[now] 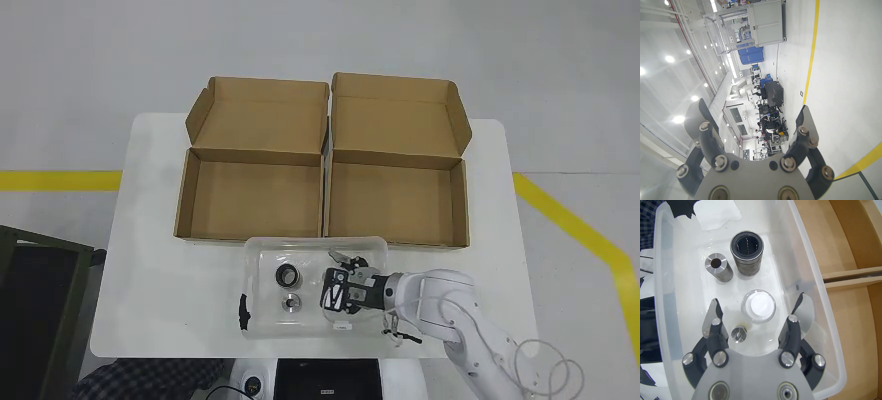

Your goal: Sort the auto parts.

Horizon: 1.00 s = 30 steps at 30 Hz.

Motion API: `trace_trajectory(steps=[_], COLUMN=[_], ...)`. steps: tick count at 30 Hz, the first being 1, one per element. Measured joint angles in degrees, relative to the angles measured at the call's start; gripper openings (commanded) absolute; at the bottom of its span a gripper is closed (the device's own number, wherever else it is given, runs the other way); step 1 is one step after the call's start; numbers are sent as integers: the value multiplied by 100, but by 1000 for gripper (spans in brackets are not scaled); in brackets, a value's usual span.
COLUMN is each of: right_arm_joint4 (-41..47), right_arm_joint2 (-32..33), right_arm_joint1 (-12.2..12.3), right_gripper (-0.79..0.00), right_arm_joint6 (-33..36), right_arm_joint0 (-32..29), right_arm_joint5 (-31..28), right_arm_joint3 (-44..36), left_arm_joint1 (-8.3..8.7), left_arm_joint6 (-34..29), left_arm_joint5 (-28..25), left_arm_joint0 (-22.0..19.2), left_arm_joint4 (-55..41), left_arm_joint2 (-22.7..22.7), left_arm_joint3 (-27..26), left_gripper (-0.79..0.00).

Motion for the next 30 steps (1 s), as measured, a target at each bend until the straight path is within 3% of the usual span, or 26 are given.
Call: trace_trajectory(steps=[9,14,30], right_arm_joint4=[81,109,580], right_arm_joint2=[-102,-136,22], right_arm_joint1=[17,35,130], right_gripper=[-499,-773,-785], right_arm_joint6=[-12,-62,-580], right_arm_joint0=[97,143,113], right_arm_joint5=[51,-6,-307], right_arm_joint3=[130,131,-373], left_arm_joint1=[0,0,0], left_arm_joint6=[0,0,0], left_arm_joint5=[0,0,0], left_arm_joint0=[0,0,0], left_arm_joint4=[0,0,0], left_arm_joint2=[0,0,0], left_arm_joint3=[0,0,0], left_gripper=[0,0,0])
